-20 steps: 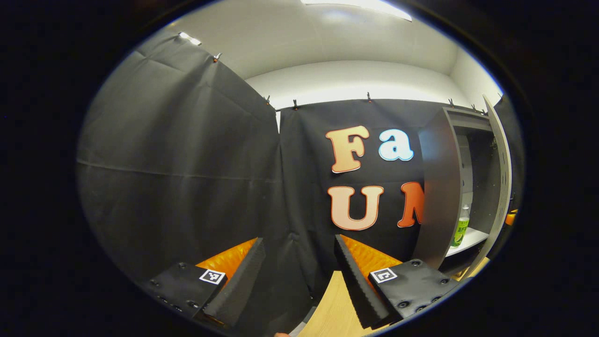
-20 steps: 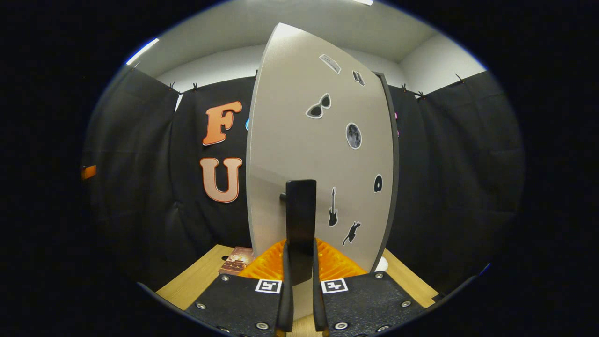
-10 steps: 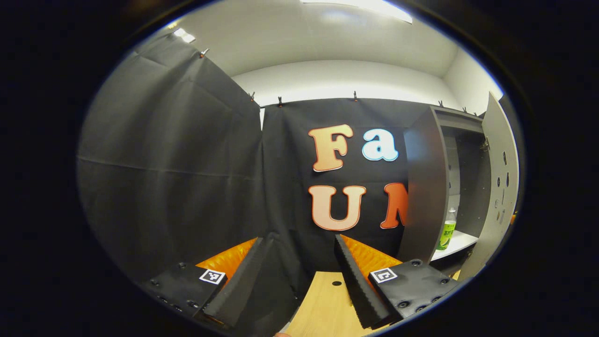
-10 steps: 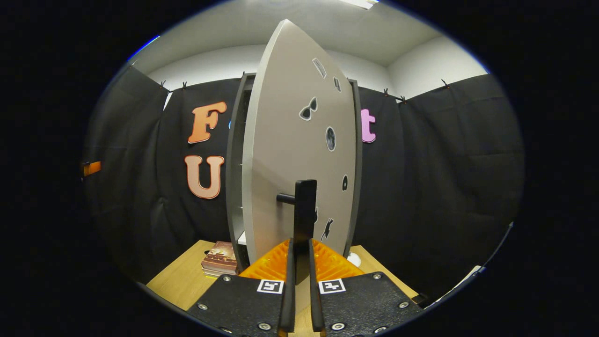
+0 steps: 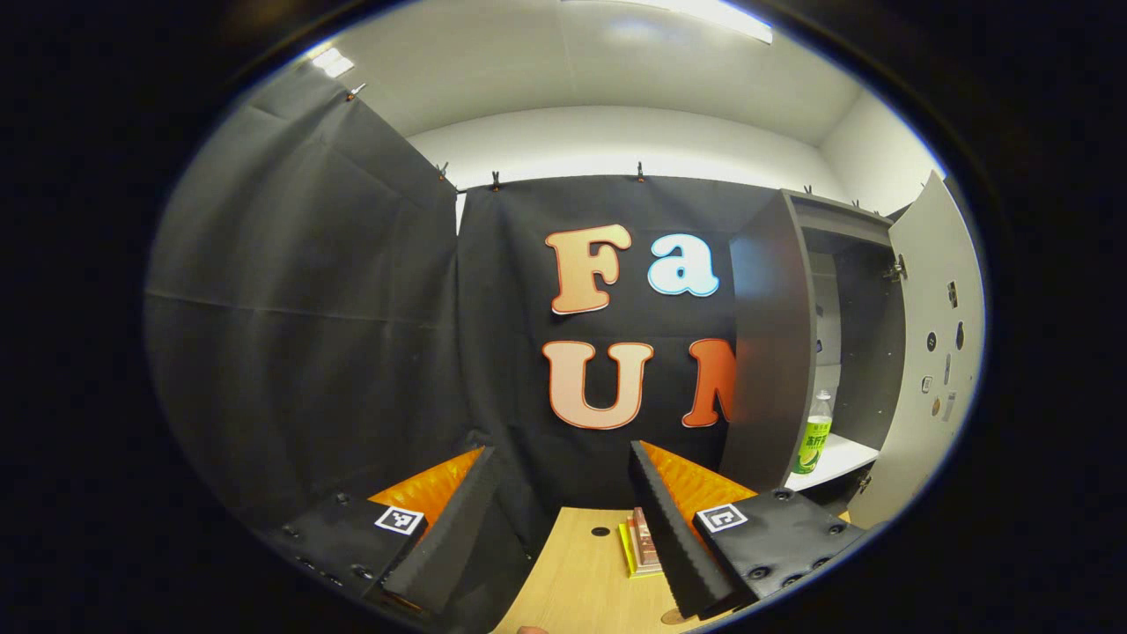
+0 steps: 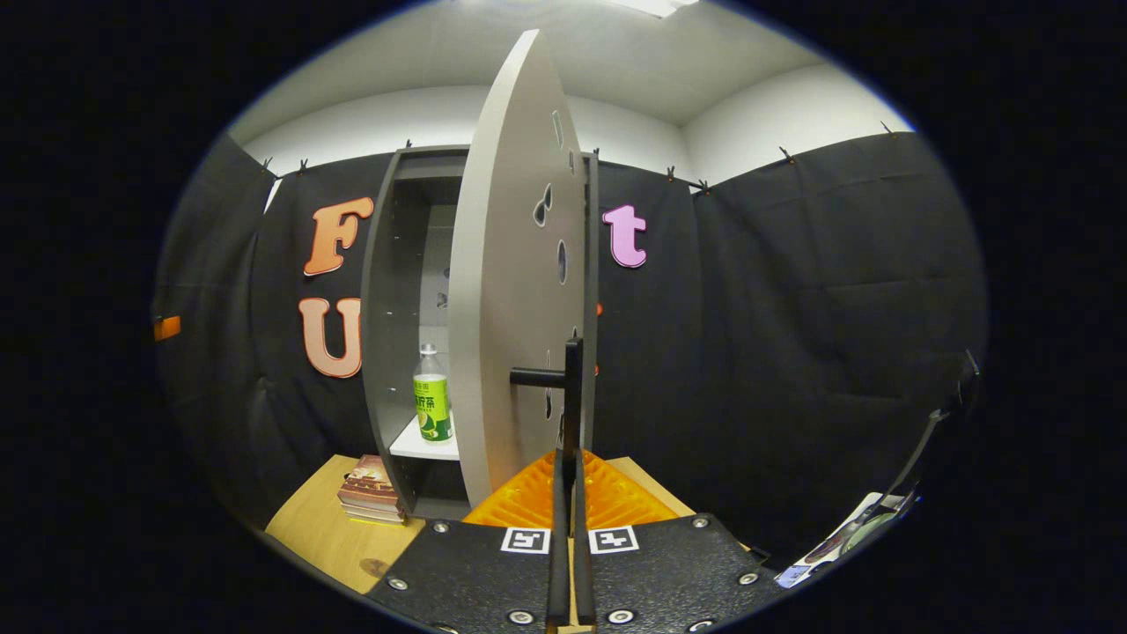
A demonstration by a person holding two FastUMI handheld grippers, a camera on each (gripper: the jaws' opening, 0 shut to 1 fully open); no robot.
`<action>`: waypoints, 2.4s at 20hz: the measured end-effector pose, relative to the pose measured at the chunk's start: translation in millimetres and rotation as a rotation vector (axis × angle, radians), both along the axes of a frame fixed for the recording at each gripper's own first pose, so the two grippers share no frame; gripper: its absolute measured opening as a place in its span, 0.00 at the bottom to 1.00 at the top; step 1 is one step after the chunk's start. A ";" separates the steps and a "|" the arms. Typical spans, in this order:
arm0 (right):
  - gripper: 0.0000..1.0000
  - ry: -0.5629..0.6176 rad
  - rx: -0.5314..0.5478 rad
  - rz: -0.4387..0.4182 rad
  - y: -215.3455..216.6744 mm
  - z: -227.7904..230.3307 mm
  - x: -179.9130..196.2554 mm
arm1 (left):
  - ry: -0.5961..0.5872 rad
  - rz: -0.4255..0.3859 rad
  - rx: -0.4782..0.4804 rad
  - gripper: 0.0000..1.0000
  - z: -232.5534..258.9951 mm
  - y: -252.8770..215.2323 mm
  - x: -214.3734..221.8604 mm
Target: Open the cabinet door with the right hand, grasp the bottle in the cabinet with the left hand and place it on the coaster, then close the cabinet door with the right hand.
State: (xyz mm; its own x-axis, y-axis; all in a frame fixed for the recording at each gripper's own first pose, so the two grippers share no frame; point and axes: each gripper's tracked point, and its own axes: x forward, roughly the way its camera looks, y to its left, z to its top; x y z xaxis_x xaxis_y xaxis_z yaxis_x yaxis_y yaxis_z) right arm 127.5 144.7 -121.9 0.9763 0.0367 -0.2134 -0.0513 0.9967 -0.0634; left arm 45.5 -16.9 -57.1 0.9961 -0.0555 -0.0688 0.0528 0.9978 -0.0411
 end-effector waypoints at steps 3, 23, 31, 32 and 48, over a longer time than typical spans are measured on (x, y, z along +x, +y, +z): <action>0.01 0.003 -0.001 -0.017 -15.4 -0.3 2.2 | -0.001 -0.026 0.005 0.94 0.3 -24.9 4.5; 0.01 0.034 0.088 0.126 -51.4 -3.6 15.8 | 0.018 -0.125 -0.010 0.95 -2.8 -198.7 8.7; 0.05 0.077 0.149 0.225 -49.4 -3.7 8.5 | 0.017 -0.153 -0.013 0.95 -9.2 -274.8 9.7; 0.05 0.077 0.176 0.234 -46.6 -3.0 6.6 | 0.020 -0.158 -0.011 0.97 -13.1 -285.9 12.4; 0.22 -0.015 -0.013 0.059 -123.8 5.0 41.5 | 0.026 -0.345 -0.014 0.94 -66.6 -464.3 85.5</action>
